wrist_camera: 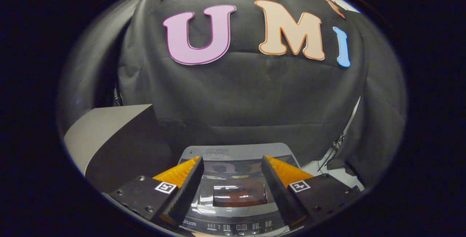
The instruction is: Put the clothes into the washing machine and then close the washing machine lid.
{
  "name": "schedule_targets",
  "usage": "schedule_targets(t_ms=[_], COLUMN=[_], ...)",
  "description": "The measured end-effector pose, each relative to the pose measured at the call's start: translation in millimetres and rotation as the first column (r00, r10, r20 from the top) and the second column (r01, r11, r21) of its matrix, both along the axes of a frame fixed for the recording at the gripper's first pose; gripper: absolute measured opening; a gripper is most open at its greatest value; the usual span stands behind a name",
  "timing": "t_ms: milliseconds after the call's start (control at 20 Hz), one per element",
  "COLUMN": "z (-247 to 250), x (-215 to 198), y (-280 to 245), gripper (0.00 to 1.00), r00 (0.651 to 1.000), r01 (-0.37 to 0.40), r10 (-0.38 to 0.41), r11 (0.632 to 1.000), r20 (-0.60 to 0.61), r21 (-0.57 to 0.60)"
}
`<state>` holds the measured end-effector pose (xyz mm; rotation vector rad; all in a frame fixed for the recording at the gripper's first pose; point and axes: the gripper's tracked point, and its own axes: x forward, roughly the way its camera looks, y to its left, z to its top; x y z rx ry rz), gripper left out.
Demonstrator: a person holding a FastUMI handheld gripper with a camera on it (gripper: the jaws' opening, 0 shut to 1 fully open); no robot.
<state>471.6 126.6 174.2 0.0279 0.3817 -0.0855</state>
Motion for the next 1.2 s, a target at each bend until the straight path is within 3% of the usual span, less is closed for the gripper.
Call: schedule_targets(t_ms=[1200], z=[8.6], x=[-24.9], y=[-15.4], gripper=[0.96], r00=[0.995], r01=[0.055], r10=[-0.065], r11=[0.991], r20=[0.073], r21=[0.125])
